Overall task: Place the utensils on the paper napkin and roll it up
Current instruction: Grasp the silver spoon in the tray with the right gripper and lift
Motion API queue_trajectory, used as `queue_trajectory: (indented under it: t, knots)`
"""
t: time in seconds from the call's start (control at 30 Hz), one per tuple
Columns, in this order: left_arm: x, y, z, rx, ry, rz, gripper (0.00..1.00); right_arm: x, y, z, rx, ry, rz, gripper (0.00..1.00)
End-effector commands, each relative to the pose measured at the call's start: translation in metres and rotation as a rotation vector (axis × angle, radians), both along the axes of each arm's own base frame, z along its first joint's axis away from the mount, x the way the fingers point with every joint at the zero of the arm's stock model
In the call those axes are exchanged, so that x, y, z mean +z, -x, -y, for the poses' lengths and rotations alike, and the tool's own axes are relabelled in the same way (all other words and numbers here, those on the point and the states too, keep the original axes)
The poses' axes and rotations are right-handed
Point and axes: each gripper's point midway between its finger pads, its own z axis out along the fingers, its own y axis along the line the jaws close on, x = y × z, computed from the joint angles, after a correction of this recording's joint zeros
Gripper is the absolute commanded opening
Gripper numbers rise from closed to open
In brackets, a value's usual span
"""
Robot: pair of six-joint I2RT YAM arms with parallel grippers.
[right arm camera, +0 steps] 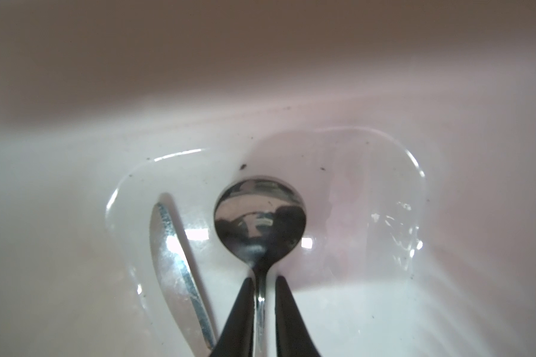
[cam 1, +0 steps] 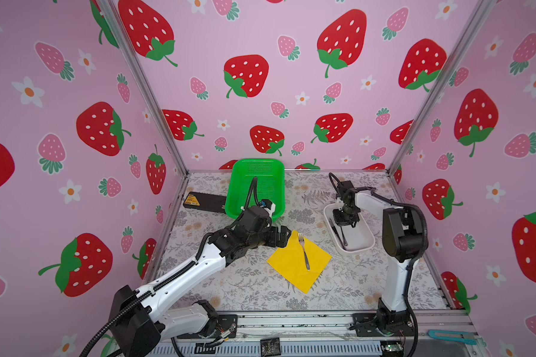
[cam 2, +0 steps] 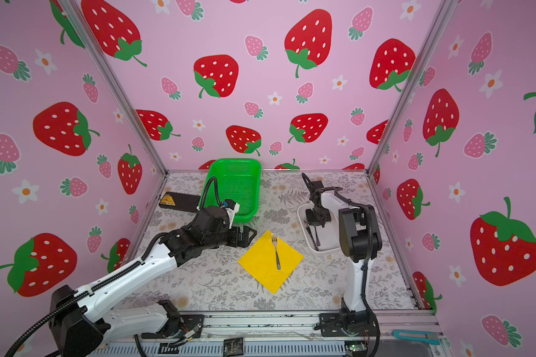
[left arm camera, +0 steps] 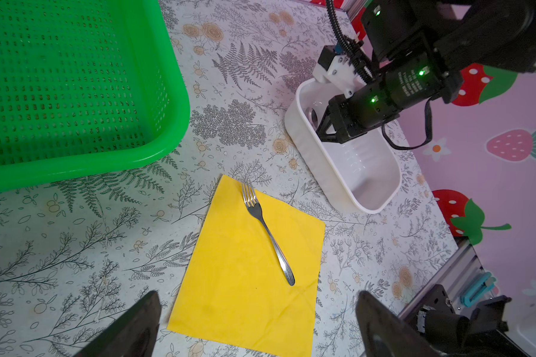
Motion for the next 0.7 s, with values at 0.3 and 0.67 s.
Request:
queue_trajectory:
  t: [0.3,0.67]
  knots:
    - [0.002,0.001,-0.002,0.036,0.062,0.002,1.0,-0.033,0.053,0.014,0.023,0.053,-0.127,0.1]
    - [-0.002,-0.001,0.0,0.049,0.083,-0.009,1.0,0.011,0.011,0.01,-0.018,0.032,0.106,0.06]
